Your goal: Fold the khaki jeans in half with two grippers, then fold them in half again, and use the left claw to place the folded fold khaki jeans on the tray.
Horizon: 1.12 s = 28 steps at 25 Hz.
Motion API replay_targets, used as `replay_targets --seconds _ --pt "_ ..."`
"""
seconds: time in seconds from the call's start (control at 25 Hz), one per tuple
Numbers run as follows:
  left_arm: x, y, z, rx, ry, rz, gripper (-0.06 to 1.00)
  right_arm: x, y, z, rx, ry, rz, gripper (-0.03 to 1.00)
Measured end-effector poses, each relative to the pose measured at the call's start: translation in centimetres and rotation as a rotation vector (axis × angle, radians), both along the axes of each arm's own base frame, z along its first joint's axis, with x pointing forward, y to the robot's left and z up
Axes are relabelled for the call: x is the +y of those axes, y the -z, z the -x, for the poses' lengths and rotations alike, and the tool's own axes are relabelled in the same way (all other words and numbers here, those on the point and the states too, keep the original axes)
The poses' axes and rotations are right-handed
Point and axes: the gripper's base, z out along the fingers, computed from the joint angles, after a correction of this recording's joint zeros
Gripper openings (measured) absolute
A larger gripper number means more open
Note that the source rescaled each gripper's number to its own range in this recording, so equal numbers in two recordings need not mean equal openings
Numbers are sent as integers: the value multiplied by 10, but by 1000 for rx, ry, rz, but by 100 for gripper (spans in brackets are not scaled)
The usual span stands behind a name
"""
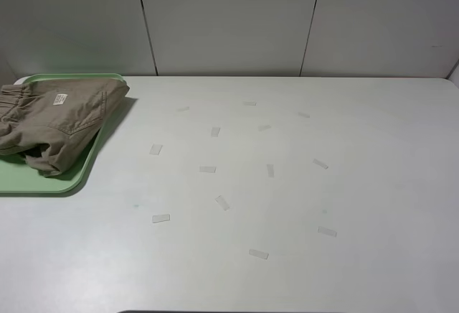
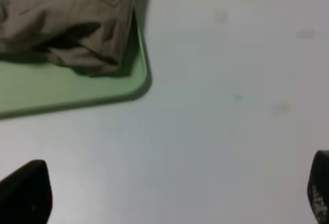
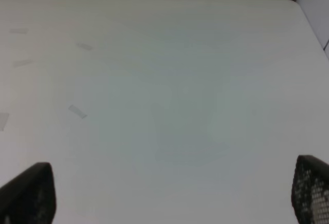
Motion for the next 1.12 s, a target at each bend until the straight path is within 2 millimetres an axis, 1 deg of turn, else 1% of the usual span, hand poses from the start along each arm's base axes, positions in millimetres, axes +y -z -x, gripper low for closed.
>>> replay_targets --seconds 0.2,1.12 --pt "0 0 3 -22 1 -10 100 0 0 0 0 0 0 100" --pt "2 1 3 -22 -5 -31 100 0 0 0 0 1 -3 100"
